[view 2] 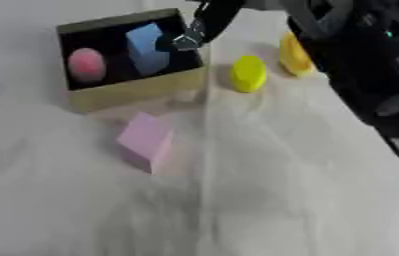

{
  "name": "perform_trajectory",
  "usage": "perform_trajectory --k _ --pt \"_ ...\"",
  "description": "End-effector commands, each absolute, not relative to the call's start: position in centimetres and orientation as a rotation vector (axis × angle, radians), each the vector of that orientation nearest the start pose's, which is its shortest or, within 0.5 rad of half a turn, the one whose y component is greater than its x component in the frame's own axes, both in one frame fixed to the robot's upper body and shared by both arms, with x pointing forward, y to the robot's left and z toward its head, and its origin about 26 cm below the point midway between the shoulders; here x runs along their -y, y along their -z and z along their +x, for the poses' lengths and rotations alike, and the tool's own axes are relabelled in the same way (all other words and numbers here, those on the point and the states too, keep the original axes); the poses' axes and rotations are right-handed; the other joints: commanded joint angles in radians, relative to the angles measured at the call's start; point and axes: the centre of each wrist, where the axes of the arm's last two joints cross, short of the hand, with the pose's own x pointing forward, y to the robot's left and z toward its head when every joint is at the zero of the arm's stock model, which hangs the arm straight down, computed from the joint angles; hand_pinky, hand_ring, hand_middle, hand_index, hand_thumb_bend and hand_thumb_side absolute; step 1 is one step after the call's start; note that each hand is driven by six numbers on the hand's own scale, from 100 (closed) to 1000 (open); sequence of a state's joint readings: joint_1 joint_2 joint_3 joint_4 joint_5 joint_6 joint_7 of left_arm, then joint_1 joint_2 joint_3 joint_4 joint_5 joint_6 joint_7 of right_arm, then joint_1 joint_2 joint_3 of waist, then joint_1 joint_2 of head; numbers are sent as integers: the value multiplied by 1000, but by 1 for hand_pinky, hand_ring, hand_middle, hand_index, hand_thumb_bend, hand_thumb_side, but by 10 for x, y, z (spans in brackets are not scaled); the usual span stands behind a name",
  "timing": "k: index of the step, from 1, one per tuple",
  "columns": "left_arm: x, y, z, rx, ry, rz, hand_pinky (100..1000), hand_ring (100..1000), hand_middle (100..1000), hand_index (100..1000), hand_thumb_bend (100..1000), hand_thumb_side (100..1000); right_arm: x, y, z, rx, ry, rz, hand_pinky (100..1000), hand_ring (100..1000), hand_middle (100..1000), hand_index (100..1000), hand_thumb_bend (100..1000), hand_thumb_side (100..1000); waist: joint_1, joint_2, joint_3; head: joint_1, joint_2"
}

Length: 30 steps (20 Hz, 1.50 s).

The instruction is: Pick up objects on the table and place them in the box.

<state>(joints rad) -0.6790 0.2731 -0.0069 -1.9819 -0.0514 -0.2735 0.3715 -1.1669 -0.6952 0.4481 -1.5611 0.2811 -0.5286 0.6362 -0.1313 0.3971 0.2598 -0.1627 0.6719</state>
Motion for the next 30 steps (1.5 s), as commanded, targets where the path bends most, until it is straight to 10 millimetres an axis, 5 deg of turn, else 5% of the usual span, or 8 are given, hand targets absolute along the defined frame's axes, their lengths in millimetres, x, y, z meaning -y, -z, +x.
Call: perform_trajectory --k 1,12,30 --pt "-214 -312 311 -3296 86 -134 720 716 679 824 538 495 182 -393 350 -1858 2296 491 873 916 828 919 364 387 11 -29 -1 4 3" --pt "-215 -310 311 -3303 87 -148 719 715 678 823 538 498 163 -377 325 -1631 2414 403 871 916 845 919 376 387 20 -25 -7 20 9" --pt "-213 -308 311 -3317 69 -133 716 715 676 821 534 505 139 -333 352 -1472 2563 302 880 924 842 927 366 387 31 -15 -3 18 20"
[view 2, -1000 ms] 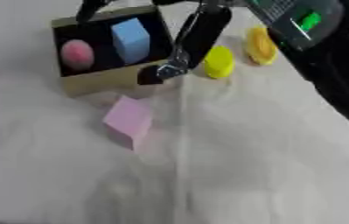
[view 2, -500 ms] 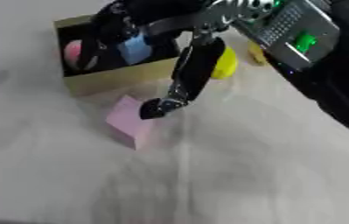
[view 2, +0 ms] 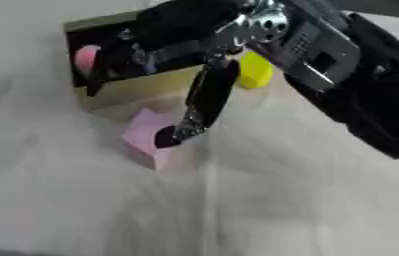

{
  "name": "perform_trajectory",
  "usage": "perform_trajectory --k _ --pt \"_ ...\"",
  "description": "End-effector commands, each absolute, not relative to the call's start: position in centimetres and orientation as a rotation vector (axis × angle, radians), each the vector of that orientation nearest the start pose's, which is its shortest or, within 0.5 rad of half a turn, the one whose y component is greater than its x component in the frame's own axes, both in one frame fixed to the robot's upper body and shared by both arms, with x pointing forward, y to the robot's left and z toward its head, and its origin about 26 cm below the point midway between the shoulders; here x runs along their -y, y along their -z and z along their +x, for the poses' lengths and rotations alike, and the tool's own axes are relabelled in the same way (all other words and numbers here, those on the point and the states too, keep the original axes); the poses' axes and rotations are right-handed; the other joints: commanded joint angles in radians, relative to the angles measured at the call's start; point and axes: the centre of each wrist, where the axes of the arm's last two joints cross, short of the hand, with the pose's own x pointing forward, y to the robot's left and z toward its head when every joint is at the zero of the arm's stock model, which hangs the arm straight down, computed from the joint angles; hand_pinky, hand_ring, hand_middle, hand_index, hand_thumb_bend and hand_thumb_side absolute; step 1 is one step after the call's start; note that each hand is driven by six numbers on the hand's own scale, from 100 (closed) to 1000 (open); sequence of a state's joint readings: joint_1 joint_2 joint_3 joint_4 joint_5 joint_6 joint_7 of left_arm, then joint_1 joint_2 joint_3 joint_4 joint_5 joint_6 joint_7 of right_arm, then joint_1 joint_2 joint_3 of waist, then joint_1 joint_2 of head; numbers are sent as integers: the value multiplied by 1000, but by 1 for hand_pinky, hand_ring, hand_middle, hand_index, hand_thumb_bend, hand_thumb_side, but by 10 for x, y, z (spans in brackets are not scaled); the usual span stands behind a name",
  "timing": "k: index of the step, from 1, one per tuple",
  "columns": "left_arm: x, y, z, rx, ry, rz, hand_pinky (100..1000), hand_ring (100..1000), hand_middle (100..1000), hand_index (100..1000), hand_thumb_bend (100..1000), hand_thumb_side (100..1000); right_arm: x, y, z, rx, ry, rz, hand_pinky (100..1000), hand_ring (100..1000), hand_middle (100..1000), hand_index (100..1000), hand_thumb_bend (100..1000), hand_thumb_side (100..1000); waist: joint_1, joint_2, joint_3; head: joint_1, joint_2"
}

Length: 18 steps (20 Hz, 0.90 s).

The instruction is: Pick up objects on the table and place them in the box.

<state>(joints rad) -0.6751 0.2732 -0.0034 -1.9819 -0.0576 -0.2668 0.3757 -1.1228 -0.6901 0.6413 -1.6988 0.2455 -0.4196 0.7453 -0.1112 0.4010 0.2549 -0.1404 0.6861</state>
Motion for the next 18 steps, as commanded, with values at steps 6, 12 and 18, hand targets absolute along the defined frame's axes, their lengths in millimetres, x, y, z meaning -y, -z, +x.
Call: perform_trajectory --k 6,12,18 --pt "-212 -308 311 -3319 67 -130 715 715 675 820 534 506 138 -316 364 -1442 2606 284 882 924 837 928 365 384 14 -14 5 -9 10" --pt "-211 -309 311 -3318 66 -125 716 715 675 820 532 506 140 -298 373 -1393 2651 270 884 926 834 930 363 377 13 -13 9 -11 12" --pt "-211 -309 311 -3317 66 -118 716 716 675 820 532 506 143 -284 384 -1351 2693 275 885 927 835 930 372 359 12 -11 13 -12 9"
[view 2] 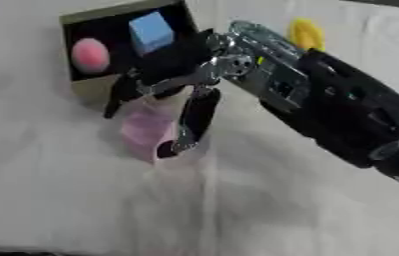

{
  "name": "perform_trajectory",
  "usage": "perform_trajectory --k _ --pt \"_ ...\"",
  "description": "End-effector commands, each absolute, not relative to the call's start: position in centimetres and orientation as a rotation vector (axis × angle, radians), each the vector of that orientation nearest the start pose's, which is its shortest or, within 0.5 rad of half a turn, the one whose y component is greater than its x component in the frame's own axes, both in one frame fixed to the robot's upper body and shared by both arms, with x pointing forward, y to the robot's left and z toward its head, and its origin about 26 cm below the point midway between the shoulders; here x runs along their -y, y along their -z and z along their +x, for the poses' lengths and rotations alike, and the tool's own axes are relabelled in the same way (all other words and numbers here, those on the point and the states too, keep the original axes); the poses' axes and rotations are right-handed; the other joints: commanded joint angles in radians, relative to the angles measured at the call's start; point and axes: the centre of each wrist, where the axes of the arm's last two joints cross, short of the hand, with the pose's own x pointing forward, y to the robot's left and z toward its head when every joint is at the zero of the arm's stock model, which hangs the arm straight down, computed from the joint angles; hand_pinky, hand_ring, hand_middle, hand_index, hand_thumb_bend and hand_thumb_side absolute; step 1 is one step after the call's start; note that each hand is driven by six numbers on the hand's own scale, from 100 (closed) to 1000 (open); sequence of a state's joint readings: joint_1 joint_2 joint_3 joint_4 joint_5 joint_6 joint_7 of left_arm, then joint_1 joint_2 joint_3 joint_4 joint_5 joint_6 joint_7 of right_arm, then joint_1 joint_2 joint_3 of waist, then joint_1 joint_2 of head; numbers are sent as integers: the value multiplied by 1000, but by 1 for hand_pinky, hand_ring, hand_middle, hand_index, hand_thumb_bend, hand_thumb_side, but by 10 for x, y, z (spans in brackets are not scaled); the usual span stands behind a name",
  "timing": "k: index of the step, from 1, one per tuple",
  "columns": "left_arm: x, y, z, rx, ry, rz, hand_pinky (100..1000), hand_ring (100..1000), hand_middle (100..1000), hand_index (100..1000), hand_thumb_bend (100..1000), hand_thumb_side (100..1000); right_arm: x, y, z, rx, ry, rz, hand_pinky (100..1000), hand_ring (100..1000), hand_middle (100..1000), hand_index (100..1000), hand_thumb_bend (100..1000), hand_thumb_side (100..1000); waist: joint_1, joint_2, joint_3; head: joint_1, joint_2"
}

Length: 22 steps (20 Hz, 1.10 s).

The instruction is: Pick up objects on the table and place them in the box.

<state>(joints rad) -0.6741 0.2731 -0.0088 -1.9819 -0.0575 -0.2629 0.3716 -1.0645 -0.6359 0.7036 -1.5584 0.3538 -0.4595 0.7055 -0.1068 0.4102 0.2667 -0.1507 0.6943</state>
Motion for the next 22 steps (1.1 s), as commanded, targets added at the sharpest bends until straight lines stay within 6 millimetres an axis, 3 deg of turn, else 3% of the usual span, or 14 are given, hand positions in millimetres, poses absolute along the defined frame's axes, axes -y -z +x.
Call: perform_trajectory --k 1,11,15,20,22 --pt "-210 -309 311 -3317 66 -116 716 716 675 820 532 506 144 -283 386 -1346 2698 278 885 927 835 930 372 359 8 -20 2 -2 1" --pt "-207 -310 310 -3317 46 -95 715 716 674 819 530 509 149 -269 401 -1336 2742 282 882 922 812 919 363 304 9 -15 4 -6 -7" --pt "-207 -310 310 -3317 46 -92 715 716 674 819 530 508 150 -265 405 -1335 2747 271 880 914 766 875 354 286 9 -14 5 -6 -6" --pt "-207 -311 310 -3317 43 -88 715 716 674 819 530 508 151 -267 405 -1377 2737 249 851 836 548 683 279 243 9 -14 4 -4 -5" --pt "-207 -310 310 -3318 41 -89 715 716 674 819 530 509 152 -271 403 -1409 2727 239 847 820 516 654 258 236 9 -16 3 -4 -4"
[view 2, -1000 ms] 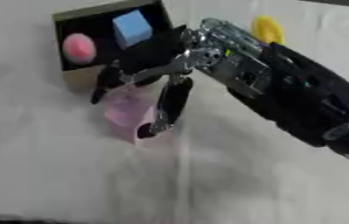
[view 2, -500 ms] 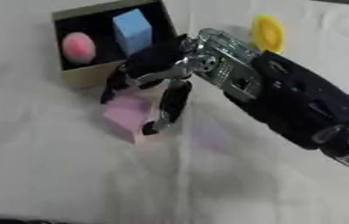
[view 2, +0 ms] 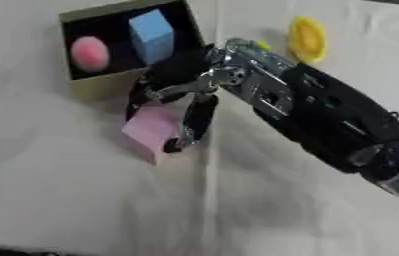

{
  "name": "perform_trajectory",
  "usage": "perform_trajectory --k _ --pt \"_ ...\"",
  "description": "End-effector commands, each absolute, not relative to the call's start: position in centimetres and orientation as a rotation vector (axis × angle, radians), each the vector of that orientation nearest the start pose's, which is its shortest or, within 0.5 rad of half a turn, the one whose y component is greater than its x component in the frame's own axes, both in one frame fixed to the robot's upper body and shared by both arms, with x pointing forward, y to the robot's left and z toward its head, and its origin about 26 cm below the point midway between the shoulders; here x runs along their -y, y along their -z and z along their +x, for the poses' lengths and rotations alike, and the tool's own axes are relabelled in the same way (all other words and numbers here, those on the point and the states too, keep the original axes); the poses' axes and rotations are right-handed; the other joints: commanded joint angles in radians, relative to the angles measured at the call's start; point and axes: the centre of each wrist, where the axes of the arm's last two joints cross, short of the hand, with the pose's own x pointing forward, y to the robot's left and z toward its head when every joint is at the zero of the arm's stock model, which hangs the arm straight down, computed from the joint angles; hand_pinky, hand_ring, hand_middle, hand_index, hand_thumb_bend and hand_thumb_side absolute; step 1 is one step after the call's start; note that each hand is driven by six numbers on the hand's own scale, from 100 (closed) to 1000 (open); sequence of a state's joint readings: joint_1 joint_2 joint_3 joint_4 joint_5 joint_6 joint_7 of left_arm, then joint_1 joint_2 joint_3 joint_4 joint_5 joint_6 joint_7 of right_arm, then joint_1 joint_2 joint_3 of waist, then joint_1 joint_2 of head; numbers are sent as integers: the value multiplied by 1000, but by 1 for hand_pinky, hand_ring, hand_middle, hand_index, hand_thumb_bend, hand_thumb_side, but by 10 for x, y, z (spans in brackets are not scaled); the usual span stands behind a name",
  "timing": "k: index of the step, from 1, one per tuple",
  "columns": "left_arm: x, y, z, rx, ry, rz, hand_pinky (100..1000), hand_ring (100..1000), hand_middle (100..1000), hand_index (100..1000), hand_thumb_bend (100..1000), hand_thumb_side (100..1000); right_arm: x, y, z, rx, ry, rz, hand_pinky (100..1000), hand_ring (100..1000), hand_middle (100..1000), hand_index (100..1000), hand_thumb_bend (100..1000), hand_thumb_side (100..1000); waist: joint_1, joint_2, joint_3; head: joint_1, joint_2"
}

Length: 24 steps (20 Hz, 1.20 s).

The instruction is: Pick up objects on the table and place them in the box.

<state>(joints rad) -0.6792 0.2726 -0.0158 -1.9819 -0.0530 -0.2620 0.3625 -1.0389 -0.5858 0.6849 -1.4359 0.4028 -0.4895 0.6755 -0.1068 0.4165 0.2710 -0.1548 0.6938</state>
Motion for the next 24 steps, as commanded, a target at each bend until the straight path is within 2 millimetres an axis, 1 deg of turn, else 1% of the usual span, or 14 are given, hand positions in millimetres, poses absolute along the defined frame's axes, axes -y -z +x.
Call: perform_trajectory --k 1,2,6,10,14,17,20,24 --pt "-207 -310 310 -3319 39 -89 715 716 674 819 529 509 153 -274 402 -1423 2718 235 844 812 502 640 247 232 9 -23 -3 1 -4" --pt "-207 -310 310 -3320 38 -90 715 716 674 819 529 509 153 -277 400 -1437 2706 232 832 789 478 614 220 224 9 -24 -4 1 -4" --pt "-208 -309 310 -3323 34 -94 715 717 674 819 529 508 152 -293 389 -1488 2655 230 825 779 465 601 189 212 9 -28 -8 2 -6" --pt "-208 -309 310 -3324 34 -96 716 719 674 820 530 507 152 -309 375 -1543 2601 228 820 773 457 597 162 219 9 -31 -11 2 -9" --pt "-209 -309 311 -3322 44 -104 716 720 675 820 530 504 154 -336 357 -1652 2516 241 815 770 453 599 151 215 8 -34 -14 1 -12" --pt "-210 -309 311 -3317 56 -112 717 720 674 819 529 500 158 -359 346 -1755 2440 299 813 767 456 593 143 213 7 -37 -15 -2 -14" --pt "-210 -310 311 -3310 71 -107 716 715 670 814 532 495 163 -374 349 -1830 2393 367 812 768 457 591 141 212 5 -40 -15 -6 -18" --pt "-210 -310 311 -3307 80 -102 716 715 669 813 534 493 167 -389 367 -1943 2358 446 816 782 459 599 124 214 2 -42 -14 -15 -17"
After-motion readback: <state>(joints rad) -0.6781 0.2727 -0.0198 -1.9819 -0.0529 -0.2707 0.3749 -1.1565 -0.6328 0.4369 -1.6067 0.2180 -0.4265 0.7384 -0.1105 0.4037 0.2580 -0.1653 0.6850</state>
